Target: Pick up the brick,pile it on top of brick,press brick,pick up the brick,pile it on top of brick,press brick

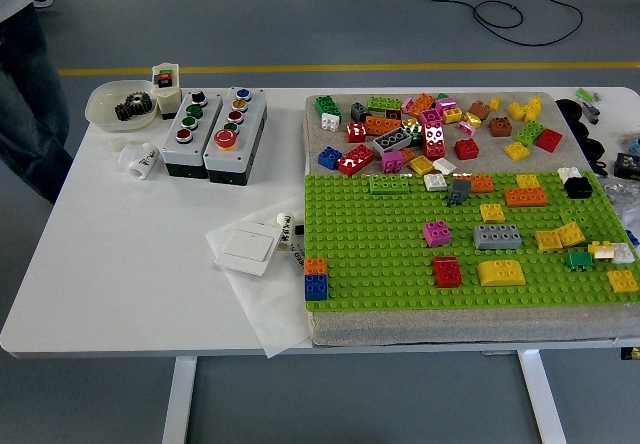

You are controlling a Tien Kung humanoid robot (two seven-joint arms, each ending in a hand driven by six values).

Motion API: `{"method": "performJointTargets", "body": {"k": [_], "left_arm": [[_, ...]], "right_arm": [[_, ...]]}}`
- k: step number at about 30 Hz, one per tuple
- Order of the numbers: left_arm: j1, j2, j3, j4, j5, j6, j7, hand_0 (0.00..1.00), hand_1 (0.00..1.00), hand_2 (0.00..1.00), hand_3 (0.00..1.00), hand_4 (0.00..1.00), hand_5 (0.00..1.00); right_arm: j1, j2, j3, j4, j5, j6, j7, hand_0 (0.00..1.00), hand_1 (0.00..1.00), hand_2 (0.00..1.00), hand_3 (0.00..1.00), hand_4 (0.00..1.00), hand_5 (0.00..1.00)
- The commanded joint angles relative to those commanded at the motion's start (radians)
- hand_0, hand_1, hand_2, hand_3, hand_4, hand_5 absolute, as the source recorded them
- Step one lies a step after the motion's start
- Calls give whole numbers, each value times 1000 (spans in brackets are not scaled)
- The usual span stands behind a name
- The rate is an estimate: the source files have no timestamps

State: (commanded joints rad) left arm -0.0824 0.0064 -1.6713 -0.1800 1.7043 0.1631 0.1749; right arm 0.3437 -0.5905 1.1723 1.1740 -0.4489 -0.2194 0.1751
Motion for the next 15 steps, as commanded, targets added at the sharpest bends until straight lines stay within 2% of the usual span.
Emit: {"method": "performJointTargets", "body": {"k": [15], "left_arm": [[3, -1, -2, 0, 2, -1, 2, 782, 810, 855, 633, 678, 679]], "right_arm": [[-2, 1, 1, -1, 0, 2, -1, 845, 788, 802, 797, 998, 927]]}}
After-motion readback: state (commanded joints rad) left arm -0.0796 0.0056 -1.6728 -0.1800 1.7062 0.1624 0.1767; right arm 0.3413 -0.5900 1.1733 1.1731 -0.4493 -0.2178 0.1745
